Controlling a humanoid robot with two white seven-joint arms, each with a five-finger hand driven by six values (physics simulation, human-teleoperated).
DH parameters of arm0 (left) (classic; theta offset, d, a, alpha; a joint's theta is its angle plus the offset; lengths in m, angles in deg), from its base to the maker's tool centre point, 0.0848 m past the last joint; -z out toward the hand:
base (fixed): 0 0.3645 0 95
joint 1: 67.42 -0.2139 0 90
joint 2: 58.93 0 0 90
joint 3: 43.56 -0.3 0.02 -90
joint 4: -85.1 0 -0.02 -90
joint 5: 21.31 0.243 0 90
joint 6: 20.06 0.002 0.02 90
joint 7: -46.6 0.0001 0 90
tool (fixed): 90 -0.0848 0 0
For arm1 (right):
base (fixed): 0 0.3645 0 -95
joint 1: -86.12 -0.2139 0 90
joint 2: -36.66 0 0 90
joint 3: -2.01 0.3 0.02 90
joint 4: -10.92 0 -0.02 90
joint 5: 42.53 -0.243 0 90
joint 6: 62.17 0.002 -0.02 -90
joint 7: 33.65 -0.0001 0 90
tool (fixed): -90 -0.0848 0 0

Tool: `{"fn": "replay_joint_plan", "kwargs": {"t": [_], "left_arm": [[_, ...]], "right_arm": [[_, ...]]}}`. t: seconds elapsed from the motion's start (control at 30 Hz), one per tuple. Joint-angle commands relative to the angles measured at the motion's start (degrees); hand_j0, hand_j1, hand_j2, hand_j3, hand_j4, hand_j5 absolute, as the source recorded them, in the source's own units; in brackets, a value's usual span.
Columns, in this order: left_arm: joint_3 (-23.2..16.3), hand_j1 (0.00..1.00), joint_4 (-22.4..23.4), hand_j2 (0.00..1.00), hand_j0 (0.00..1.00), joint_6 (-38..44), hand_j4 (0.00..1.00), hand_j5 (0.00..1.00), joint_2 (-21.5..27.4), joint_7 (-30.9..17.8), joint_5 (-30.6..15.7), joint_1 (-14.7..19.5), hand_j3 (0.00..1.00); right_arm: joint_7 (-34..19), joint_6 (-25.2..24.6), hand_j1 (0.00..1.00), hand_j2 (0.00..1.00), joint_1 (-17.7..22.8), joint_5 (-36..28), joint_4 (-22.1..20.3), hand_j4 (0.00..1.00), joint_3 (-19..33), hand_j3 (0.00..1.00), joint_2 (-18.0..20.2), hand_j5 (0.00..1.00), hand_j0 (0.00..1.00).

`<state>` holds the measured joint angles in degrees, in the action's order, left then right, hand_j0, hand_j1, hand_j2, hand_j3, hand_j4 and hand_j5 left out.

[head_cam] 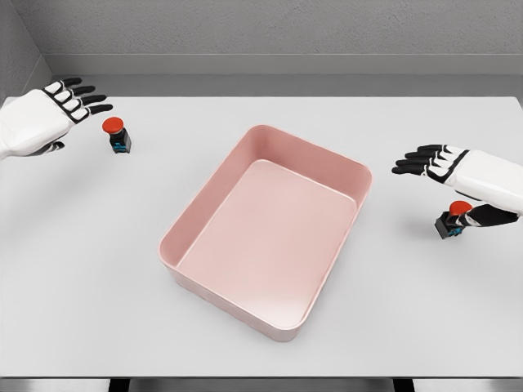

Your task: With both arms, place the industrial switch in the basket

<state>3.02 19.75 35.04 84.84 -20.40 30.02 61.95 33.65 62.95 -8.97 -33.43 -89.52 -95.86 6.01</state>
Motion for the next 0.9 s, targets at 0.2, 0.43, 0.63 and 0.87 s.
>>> {"fn": "replay_joint_plan", "kwargs": {"t": [0.2,0.43,0.63,0.87], "left_arm": [[0.00,1.00,2.86,1.00,1.00,-0.10,1.00,1.00,-2.09,-0.14,0.00,0.26,1.00],[0.00,1.00,12.26,1.00,1.00,-0.10,1.00,1.00,-8.42,-9.72,0.09,4.66,1.00],[-0.97,1.00,17.01,1.00,1.00,-0.10,1.00,1.00,-12.81,-18.16,0.44,8.70,1.00],[-1.06,1.00,19.21,1.00,1.00,-0.10,1.00,1.00,-16.94,-19.39,1.49,11.78,1.00]], "right_arm": [[-0.06,-0.11,1.00,1.00,0.18,0.13,-0.01,1.00,0.40,1.00,0.59,1.00,1.00],[-6.83,-8.57,1.00,1.00,0.26,1.71,-0.01,1.00,0.75,1.00,0.68,1.00,1.00],[-7.09,-8.48,1.00,1.00,0.79,1.71,-0.01,1.00,0.75,1.00,0.86,1.00,1.00],[-12.30,-16.66,1.00,1.00,-0.09,1.62,-0.01,1.00,0.84,1.00,0.86,1.00,1.00]]}}
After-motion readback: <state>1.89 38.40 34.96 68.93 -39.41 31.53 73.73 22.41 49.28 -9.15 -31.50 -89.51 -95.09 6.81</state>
